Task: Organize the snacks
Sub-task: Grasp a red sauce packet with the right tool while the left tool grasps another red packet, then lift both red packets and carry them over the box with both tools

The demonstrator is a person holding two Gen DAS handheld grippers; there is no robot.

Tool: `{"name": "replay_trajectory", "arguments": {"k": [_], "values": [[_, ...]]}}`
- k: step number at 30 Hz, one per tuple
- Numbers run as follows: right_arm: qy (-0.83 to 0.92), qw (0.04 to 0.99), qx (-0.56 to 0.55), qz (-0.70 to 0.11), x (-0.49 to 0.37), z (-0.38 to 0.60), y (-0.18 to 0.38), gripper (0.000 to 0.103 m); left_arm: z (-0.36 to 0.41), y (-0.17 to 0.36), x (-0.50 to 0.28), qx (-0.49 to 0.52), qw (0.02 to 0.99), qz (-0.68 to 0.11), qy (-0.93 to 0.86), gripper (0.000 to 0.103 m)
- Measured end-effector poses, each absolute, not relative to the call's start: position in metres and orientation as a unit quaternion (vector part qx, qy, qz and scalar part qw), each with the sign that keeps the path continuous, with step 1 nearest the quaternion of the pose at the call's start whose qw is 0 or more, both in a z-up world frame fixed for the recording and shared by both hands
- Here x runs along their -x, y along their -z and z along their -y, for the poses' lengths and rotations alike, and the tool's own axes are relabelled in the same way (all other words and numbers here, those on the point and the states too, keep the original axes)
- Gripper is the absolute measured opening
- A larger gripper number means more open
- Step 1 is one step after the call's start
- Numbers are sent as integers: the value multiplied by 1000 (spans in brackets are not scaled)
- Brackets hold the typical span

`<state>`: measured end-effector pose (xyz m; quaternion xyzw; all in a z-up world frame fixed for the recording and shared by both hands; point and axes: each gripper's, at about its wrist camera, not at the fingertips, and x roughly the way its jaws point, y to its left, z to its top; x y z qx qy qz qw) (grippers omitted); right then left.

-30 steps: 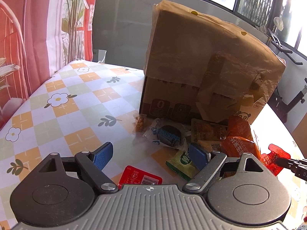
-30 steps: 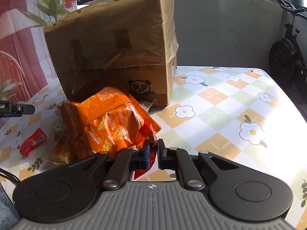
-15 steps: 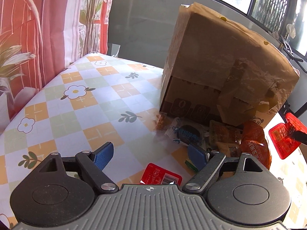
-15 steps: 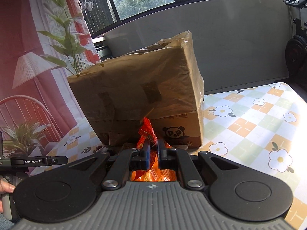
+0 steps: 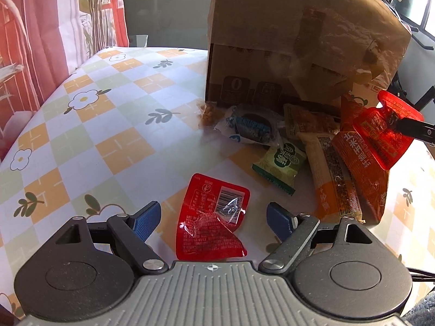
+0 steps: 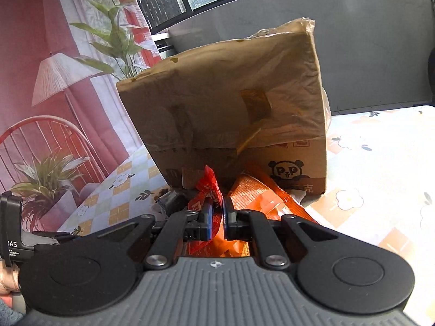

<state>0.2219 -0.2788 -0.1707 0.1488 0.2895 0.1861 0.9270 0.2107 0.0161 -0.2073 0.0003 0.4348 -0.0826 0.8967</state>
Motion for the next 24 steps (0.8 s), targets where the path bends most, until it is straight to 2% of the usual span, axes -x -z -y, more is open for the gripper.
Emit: {"name": "replay_trajectory", "arguments": {"k": [3,5,8,9,21,24], "values": [[-182,924,-155,-297,-217,281,174,8,-17,210,-211,-6,895,-439,76,84],[-182,923,-158,-299,-217,282,174,8,-18,214,-211,-14,893,-443,74,79],[-186,924,-157,-295,-216,281,173,8,-13,217,-209,-48,893,-441,76,63],[-189,924,-157,-294,-215,281,173,8,-14,216,-208,-46,894,-437,83,54],[-191,923,-168,-288,-211,283,173,8,-18,182,-206,-1,925,-365,104,52],[-192,924,-176,-280,-210,287,167,8,-19,159,-214,0,937,-329,117,52]]}}
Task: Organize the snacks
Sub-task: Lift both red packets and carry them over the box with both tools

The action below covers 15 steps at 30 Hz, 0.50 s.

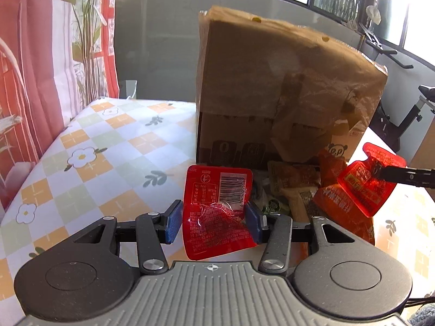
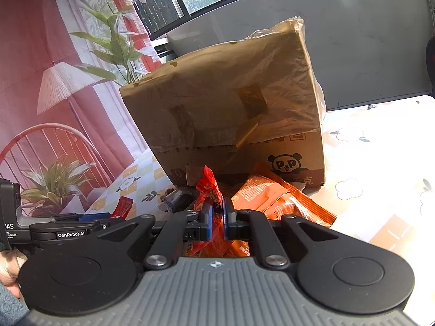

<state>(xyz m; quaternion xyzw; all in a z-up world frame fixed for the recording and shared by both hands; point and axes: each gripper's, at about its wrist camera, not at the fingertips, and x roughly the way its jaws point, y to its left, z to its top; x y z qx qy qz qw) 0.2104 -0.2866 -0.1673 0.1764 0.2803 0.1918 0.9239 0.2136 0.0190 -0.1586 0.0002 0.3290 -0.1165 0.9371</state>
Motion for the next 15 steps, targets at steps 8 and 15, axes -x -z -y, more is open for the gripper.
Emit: {"name": "replay_trajectory", "arguments": {"k": [8,15], "values": [[-202,942,-175,-204,-219,300,117,8,-4,74,-243,-3,963,-221,155,52],[-192,962,-152,-118,-254,312,59,8,40,24,-285,0,965,-163,207,53]]}}
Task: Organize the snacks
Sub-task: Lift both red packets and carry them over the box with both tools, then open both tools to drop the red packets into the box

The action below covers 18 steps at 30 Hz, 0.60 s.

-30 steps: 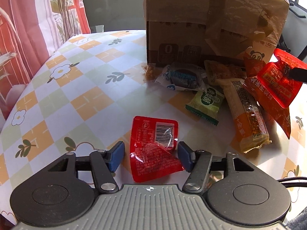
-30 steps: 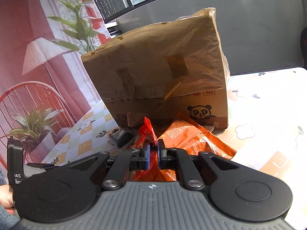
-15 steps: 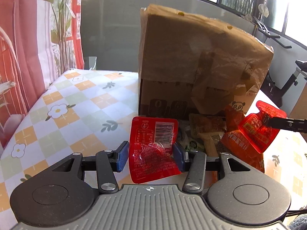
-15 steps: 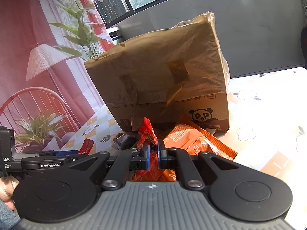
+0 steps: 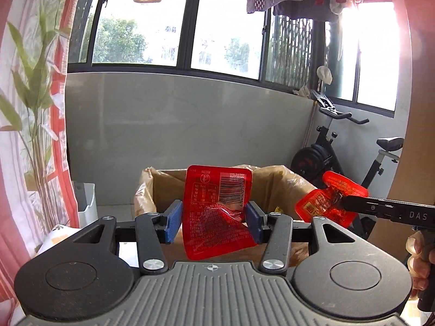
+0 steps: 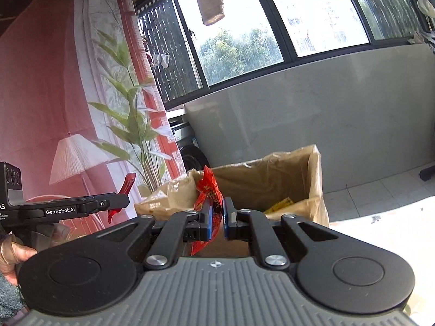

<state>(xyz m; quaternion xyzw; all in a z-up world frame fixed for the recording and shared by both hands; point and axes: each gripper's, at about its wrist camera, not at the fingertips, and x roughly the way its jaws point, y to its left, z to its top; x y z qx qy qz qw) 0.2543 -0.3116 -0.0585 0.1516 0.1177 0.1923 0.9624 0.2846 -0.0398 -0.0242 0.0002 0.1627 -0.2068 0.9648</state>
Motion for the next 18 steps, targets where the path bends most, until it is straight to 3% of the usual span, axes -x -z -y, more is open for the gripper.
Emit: {"name": "replay_trajectory", "arguments": {"k": [5,12,14,16,18], "values": [[-170,973,-112,-105,-300,305,42,8,68,17,-327,22,960,-160,227,53],[-142,966,-127,-172,-367,296,65,8,99,42,-391,31,954,-208,216,55],[-139,963,-139,-184,-375,296,71,12,104,47,-398,24,953,-213,214,57],[-139,960,-159,-185,-377,301,76,16,104,51,-402,31,950,-218,221,67],[-139,959,-162,-187,-377,304,78,20,105,54,-403,29,949,-221,222,68]]}}
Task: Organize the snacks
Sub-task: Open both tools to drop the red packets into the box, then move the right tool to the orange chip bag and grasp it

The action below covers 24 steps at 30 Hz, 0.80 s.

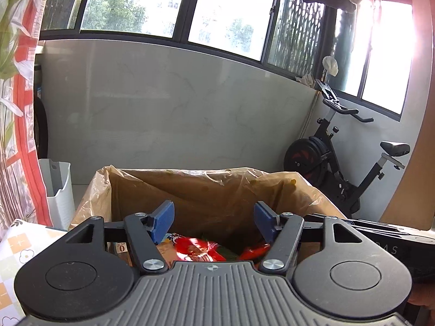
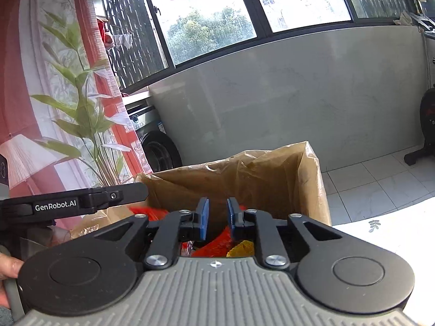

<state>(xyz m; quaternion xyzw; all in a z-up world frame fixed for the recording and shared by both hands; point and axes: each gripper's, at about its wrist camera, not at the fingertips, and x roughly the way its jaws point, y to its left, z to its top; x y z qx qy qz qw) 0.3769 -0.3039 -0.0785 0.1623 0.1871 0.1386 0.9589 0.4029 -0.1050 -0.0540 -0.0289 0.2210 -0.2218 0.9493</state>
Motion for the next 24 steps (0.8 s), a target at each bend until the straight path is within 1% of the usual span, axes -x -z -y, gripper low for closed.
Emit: {"name": "replay_trajectory", "arguments": {"k": [9,12,15,17,18,19,20,24], "values": [[-136,966,-146,-166,-344,309,73,21,85,47,-380,29,954,-213,211,68],[-134,969,-136,-156,-327,306,73,25,76,44,-367,25,956,-210,204,68],[-132,971,-127,-155,-310,304,75,42,62,43,-349,20,959,-205,195,68],[-136,969,-134,-158,-298,304,77,64,54,45,-338,16,961,-203,185,72],[-137,968,-138,-157,-292,304,78,69,45,47,-331,18,963,-202,175,75],[-138,968,-141,-155,-284,305,79,77,38,50,-325,20,965,-201,168,75],[-138,969,-140,-153,-278,304,81,83,33,53,-321,21,966,-201,163,76],[-127,968,-133,-171,-262,303,95,85,12,70,-301,19,970,-215,116,76]]}}
